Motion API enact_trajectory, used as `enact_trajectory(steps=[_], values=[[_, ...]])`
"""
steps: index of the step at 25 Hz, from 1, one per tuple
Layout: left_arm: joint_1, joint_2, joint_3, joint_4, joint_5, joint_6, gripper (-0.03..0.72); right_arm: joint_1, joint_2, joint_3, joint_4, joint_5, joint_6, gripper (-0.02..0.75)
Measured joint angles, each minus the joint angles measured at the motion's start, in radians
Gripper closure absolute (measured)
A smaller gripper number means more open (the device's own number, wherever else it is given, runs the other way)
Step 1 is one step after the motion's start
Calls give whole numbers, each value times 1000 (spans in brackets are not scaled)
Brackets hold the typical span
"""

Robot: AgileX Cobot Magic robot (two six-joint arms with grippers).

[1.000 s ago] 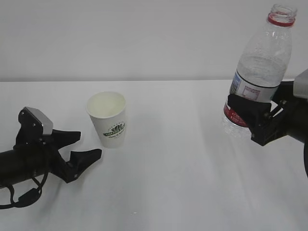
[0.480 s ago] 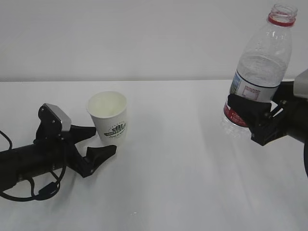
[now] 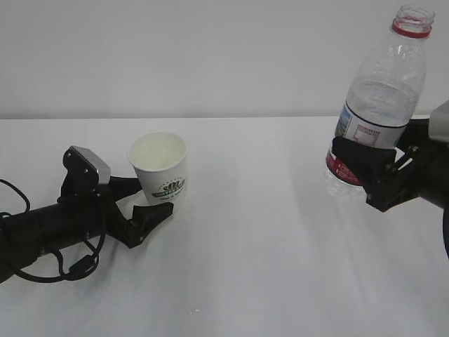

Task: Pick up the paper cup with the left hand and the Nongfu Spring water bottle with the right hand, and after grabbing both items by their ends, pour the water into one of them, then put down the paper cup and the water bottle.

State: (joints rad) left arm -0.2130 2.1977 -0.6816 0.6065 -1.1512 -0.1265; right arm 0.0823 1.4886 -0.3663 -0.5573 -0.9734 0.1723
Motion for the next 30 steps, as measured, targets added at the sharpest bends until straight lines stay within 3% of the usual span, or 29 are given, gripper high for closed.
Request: enact_trajectory(steps=[10,20,30], values=[[-3,39,-58,4,0,-16,-4,0,0,0,0,0,6,200],[-56,67,-108,-23,0,-28,-1,0,0,0,0,0,11,200],[-56,69,-108,-28,0,-28,76,0,0,0,0,0,15,200]])
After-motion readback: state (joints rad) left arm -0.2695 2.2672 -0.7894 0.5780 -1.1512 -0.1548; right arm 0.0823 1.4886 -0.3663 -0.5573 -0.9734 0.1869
